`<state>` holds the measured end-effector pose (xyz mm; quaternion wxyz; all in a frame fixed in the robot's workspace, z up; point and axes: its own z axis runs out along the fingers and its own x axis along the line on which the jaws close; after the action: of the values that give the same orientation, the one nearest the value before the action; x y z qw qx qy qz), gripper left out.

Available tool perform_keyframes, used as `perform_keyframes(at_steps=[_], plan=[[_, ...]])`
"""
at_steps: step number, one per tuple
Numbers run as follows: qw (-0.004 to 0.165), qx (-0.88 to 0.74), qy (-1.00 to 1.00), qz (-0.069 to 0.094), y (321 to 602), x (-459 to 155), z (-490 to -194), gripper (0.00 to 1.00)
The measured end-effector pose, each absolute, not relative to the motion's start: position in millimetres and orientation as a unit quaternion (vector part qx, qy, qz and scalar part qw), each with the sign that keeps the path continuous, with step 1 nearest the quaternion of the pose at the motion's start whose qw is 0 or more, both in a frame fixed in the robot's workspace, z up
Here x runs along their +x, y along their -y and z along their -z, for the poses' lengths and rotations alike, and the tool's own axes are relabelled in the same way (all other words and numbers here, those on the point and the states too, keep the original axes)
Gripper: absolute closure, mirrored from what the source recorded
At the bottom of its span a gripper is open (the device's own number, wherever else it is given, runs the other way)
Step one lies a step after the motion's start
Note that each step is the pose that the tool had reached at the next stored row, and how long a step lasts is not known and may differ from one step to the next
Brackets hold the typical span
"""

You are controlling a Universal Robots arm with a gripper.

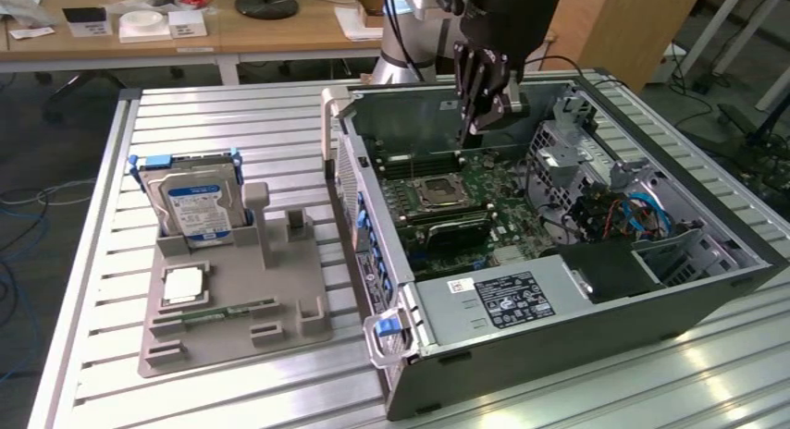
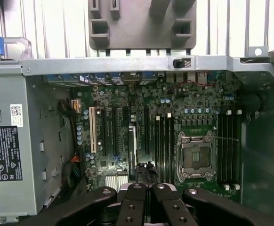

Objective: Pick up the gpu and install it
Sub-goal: 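Press down on the gpu until it lock into place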

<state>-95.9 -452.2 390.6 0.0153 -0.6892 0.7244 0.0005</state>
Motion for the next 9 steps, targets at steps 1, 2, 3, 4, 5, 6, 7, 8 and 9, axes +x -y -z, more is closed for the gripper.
perform_keyframes(at_steps=[1,2,3,4,5,6,7,8,9], plan=[[0.015,-0.689,-0.724,-0.001,452.2,-95.9,-388.9,0.89],[0.015,-0.689,-0.724,-0.001,452.2,-95.9,-387.2,0.89],[0.015,-0.689,-0.724,-0.001,452.2,-95.9,-385.6,0.89],[0.015,-0.689,-0.724,-0.001,452.2,-95.9,-384.3,0.89],[0.015,-0.689,-0.724,-0.001,452.2,-95.9,-383.0,0.89],[0.015,-0.689,-0.724,-0.001,452.2,-95.9,-381.7,0.89],[0.015,-0.689,-0.724,-0.001,452.2,-95.9,-380.3,0.89],[0.015,-0.689,-0.724,-0.001,452.2,-95.9,-378.8,0.89],[0.015,-0.689,-0.724,-0.002,452.2,-95.9,-377.3,0.89]])
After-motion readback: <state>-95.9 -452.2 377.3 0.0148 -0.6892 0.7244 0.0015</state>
